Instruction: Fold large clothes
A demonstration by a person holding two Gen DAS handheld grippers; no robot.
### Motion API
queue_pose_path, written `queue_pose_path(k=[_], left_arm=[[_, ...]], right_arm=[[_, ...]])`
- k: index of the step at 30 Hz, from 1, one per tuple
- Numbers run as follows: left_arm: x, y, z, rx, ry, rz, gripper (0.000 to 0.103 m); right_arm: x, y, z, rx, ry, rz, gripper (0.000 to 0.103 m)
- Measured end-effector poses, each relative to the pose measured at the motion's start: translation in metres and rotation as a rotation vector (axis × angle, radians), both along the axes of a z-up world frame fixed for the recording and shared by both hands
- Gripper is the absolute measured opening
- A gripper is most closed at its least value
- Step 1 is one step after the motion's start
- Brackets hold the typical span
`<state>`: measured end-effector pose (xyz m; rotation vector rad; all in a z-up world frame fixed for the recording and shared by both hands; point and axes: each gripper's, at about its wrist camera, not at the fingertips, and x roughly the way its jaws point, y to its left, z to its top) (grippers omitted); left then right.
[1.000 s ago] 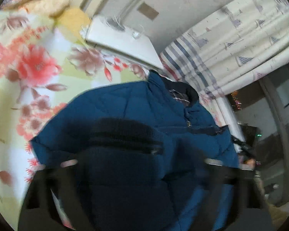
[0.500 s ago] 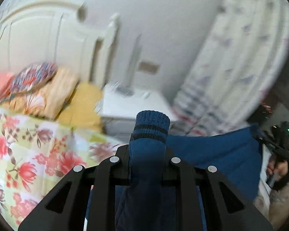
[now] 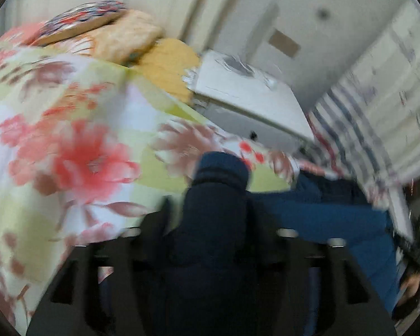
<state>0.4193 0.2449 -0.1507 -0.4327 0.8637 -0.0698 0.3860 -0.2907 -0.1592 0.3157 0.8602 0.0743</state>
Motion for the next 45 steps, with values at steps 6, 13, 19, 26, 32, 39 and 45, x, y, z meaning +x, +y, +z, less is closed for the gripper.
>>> queue_pose_path(k=[6,13,19,26,32,39,45], left_arm=[[-0.049,-0.032,0.081,0.107,-0.279,0.061,0.094],[-0.013,-0.171,0.054,0.472,-0.116,-0.211,0.099],[0.013,-0.166,-0.002,0.403,0.029,-0.236,0.099],[0.003,-0.164,-0.010,0.411,-0.015,-0.216,0.099],[0.010,-0.167,-0.011,0.411,-0.021,-0.217,0.099],[0.013,-0.148,0.004,0.387,0.015,-0.225,0.099],[0.003,-0.077,0.006,0.389,0.047,-0.176,0.099]], right_arm=[[-0.028,0.063,0.065,-0.140,-0.197,0.163,0.066],[-0.006,0.207,0.052,-0.473,-0.124,0.400,0.034],[0.015,0.214,0.008,-0.443,-0.023,0.419,0.032],[0.012,0.209,-0.001,-0.412,-0.052,0.405,0.032],[0.009,0.212,-0.004,-0.443,-0.068,0.398,0.032],[0.015,0.183,0.015,-0.373,-0.012,0.380,0.035],[0.017,0.073,0.027,-0.298,-0.003,0.154,0.050]])
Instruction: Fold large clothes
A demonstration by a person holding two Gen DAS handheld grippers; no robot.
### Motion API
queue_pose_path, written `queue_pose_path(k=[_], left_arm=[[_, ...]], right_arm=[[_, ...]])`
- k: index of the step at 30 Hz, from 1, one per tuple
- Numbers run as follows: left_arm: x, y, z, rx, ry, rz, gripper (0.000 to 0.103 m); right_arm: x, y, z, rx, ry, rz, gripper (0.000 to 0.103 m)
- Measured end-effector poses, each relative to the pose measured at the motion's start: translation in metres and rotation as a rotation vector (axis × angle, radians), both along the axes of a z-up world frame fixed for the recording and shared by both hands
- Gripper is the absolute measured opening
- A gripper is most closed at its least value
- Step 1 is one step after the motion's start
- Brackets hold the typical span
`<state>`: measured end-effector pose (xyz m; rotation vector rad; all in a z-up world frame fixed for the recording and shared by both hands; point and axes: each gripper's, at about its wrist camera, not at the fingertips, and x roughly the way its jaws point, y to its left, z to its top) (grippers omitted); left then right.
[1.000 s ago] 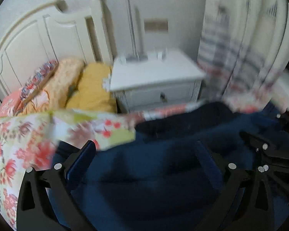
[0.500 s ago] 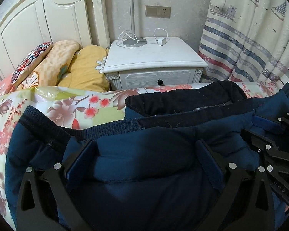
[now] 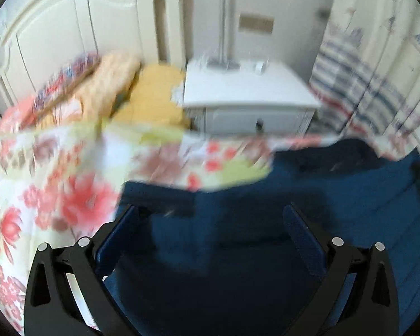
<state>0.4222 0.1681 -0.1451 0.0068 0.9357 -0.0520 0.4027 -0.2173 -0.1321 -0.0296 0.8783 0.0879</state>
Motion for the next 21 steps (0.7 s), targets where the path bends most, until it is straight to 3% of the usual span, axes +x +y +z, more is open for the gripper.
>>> queue_pose_path(k=[3,7,13,15,17,18,19,21], left_arm=[[-0.001,0.004,-0.012,-0.032,-0.002,-0.010,0.099],[0.001,0.019,-0.015,-0.159,-0.023,0.010,0.099],[-0.001,0.034,-0.016,-0.270,-0.054,0.007,0.099],[-0.004,0.039,-0.016,-0.323,-0.068,0.014,0.099],[-0.005,0.040,-0.014,-0.328,-0.059,0.014,0.099],[-0.005,0.037,-0.011,-0.301,-0.043,0.024,0.099],[-0.008,0.030,-0.004,-0.226,-0.030,0.066,0.098],[-0.025,0.013,0.020,-0.147,-0.106,0.108,0.098]], right_arm=[[-0.003,-0.027,-0.024,0.148,0.005,-0.014,0.049],[-0.006,-0.034,-0.036,0.216,-0.026,-0.030,0.049],[-0.005,-0.050,-0.042,0.359,-0.030,-0.029,0.050],[-0.006,-0.046,-0.041,0.330,-0.028,-0.031,0.050],[-0.004,-0.031,-0.033,0.212,-0.003,-0.029,0.051],[-0.005,-0.024,-0.029,0.145,0.011,-0.033,0.053],[-0.010,-0.012,-0.017,0.038,0.016,-0.064,0.055],[-0.031,0.007,0.011,0.041,-0.064,-0.032,0.058]])
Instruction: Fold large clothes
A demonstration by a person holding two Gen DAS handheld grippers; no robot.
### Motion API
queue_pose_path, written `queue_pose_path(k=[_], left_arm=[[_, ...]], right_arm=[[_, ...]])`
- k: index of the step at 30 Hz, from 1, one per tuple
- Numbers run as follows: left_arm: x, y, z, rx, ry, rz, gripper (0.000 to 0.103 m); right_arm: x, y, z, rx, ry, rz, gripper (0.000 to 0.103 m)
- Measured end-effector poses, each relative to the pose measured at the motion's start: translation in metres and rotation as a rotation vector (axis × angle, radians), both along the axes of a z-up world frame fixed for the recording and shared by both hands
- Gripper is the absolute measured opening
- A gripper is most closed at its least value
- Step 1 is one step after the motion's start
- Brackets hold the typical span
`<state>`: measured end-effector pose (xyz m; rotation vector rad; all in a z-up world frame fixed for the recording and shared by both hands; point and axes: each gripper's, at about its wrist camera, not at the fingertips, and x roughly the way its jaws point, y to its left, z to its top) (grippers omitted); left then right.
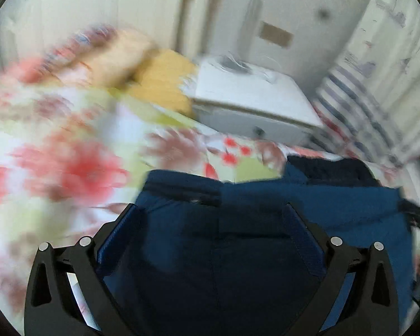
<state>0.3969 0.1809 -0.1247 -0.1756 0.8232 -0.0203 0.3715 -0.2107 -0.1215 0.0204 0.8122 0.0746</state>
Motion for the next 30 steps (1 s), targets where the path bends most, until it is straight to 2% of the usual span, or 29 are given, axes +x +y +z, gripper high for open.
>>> queue_pose_path(k=[2,4,7,9,10,12,13,15,17,18,19,21,22,24,26,30], left_arm=[[-0.022,-0.023,0.021,-0.015,-0.094,-0.061,0.098],[-0.037,-0.056,0.029,0.016,-0.109,-0.110,0.098],[-0.043,-0.116,0.011,0.134,-0.042,-0.184,0.098],[-0.037,-0.135,-0.017,0.239,0.036,-0.187,0.098],[-0.034,-0.135,-0.028,0.234,0.056,-0.190,0.099],[-0.038,-0.121,-0.027,0.152,0.056,-0.175,0.099],[-0.040,-0.113,-0.024,0.149,0.056,-0.157,0.099],[-0.051,-0.093,-0.014,0.181,-0.002,-0.121,0.099],[-0.057,-0.060,-0.008,0.195,-0.032,-0.040,0.099],[-0.056,-0.044,-0.010,0.168,-0.020,-0.017,0.098],[-0.053,-0.027,-0.017,0.104,0.019,-0.001,0.098],[-0.044,-0.004,-0.033,-0.050,0.080,-0.002,0.098],[-0.044,0.000,-0.034,-0.074,0.061,0.001,0.098],[-0.043,-0.006,-0.035,-0.036,0.048,0.010,0.098],[-0.042,-0.012,-0.036,-0.002,0.040,0.020,0.098],[-0.045,-0.007,-0.036,-0.057,0.019,0.029,0.098]], right_arm=[[-0.024,0.023,0.019,0.031,-0.076,0.077,0.076],[-0.043,0.060,0.023,-0.001,-0.085,0.172,0.077],[-0.056,0.111,0.001,-0.106,-0.023,0.304,0.077],[-0.053,0.129,-0.025,-0.197,0.036,0.321,0.079],[-0.053,0.128,-0.029,-0.181,0.031,0.310,0.081],[-0.050,0.113,-0.025,-0.118,0.056,0.275,0.081],[-0.050,0.106,-0.023,-0.121,0.049,0.255,0.081],[-0.051,0.077,-0.015,-0.129,0.013,0.187,0.081],[-0.044,0.042,-0.016,-0.114,0.009,0.098,0.081],[-0.040,0.018,-0.022,-0.083,0.025,0.034,0.081],[-0.038,0.003,-0.029,-0.047,0.040,0.009,0.081],[-0.034,-0.023,-0.045,0.116,0.058,0.011,0.083],[-0.035,-0.030,-0.048,0.162,0.052,0.007,0.083],[-0.036,-0.024,-0.049,0.117,0.037,0.004,0.083],[-0.037,-0.027,-0.051,0.125,0.033,0.004,0.083],[-0.035,-0.039,-0.055,0.228,0.036,0.013,0.084]])
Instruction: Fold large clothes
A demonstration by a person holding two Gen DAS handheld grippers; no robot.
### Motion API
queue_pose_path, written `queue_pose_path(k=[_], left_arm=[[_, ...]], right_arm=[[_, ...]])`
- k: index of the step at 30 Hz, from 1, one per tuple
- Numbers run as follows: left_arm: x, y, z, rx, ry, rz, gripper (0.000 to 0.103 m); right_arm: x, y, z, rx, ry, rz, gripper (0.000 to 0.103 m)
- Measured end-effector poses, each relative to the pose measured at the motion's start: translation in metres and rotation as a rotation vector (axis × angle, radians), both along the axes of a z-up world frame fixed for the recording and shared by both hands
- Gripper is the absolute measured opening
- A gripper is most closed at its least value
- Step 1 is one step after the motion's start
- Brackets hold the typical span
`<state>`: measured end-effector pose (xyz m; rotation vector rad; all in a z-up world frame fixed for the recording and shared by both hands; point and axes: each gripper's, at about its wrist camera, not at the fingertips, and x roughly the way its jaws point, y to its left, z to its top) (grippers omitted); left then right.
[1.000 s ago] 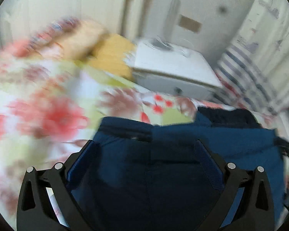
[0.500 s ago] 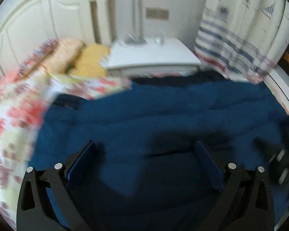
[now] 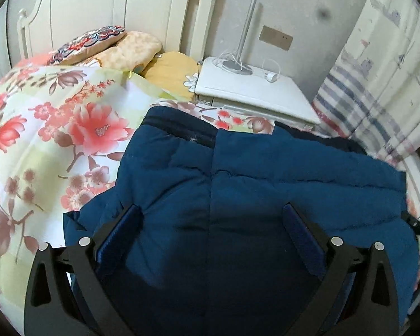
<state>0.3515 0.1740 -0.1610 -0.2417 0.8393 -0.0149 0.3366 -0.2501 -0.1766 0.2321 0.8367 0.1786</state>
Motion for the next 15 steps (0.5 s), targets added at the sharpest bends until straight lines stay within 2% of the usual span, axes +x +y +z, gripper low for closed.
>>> queue_pose_path(k=[2,5,8,9,10,12,13,15], left_arm=[[-0.001,0.007,-0.001,-0.040,-0.012,0.000,0.098],[-0.001,0.009,0.000,-0.061,-0.021,0.004,0.098],[0.002,-0.001,0.003,0.010,0.016,0.005,0.098],[-0.001,-0.008,0.008,0.055,0.019,0.008,0.098],[-0.009,-0.016,0.016,0.073,-0.003,-0.009,0.098],[-0.031,-0.035,0.034,0.055,-0.078,-0.069,0.098],[-0.042,-0.050,0.041,0.073,-0.104,-0.097,0.098],[-0.054,-0.078,0.045,0.148,-0.108,-0.137,0.098]], right_arm=[[-0.001,-0.001,0.000,0.017,0.000,0.001,0.084],[-0.001,0.007,0.003,-0.026,0.002,-0.007,0.083],[-0.004,0.019,0.012,-0.147,-0.005,-0.033,0.085],[-0.011,0.027,0.022,-0.209,-0.021,-0.065,0.085],[-0.018,0.031,0.029,-0.205,-0.039,-0.062,0.085],[-0.038,0.051,0.047,-0.160,-0.092,0.015,0.085],[-0.045,0.063,0.050,-0.178,-0.108,0.048,0.085],[-0.061,0.103,0.050,-0.285,-0.119,0.165,0.085]])
